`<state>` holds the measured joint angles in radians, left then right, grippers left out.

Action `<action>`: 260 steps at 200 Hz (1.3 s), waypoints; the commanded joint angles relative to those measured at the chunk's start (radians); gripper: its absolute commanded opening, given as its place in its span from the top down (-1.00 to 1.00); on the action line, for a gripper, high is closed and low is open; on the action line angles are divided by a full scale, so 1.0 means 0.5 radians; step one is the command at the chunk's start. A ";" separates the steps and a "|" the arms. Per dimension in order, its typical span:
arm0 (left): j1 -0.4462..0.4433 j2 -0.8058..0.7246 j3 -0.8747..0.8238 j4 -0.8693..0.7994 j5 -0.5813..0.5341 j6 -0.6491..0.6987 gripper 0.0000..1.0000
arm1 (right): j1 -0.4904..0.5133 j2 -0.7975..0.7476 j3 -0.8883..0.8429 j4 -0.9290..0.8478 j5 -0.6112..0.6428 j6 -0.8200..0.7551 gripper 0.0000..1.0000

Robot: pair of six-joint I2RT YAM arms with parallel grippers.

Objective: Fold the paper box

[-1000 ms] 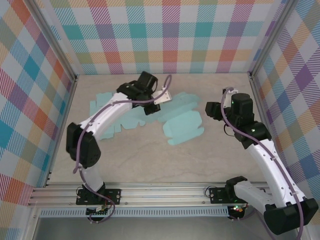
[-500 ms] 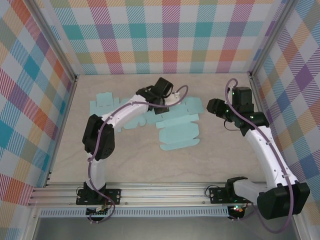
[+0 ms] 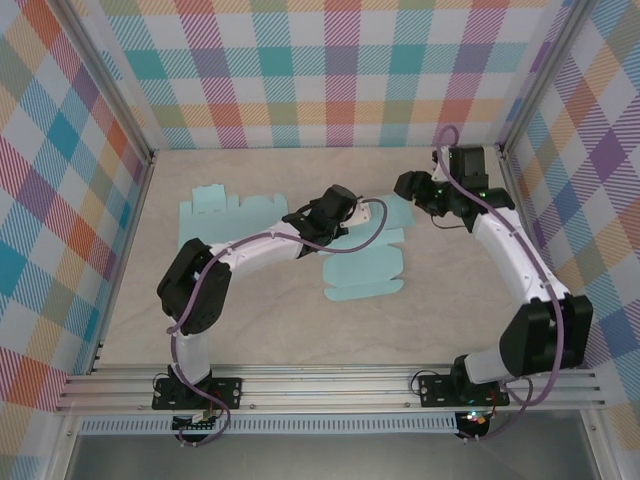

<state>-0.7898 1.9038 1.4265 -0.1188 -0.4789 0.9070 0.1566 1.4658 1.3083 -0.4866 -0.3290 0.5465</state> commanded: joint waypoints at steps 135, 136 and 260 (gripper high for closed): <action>-0.053 0.059 0.058 0.153 -0.149 0.027 1.00 | 0.069 0.493 0.603 -0.159 -0.102 -0.135 0.03; -0.053 0.060 0.058 0.154 -0.149 0.027 1.00 | 0.071 0.494 0.604 -0.159 -0.100 -0.135 0.03; -0.055 0.083 0.090 0.201 -0.187 -0.023 1.00 | 0.190 0.558 0.403 -0.127 -0.043 -0.036 0.13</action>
<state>-0.8040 1.9274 1.4368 -0.0673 -0.5457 0.9131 0.2432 1.7569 1.5375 -0.5564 -0.3721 0.5106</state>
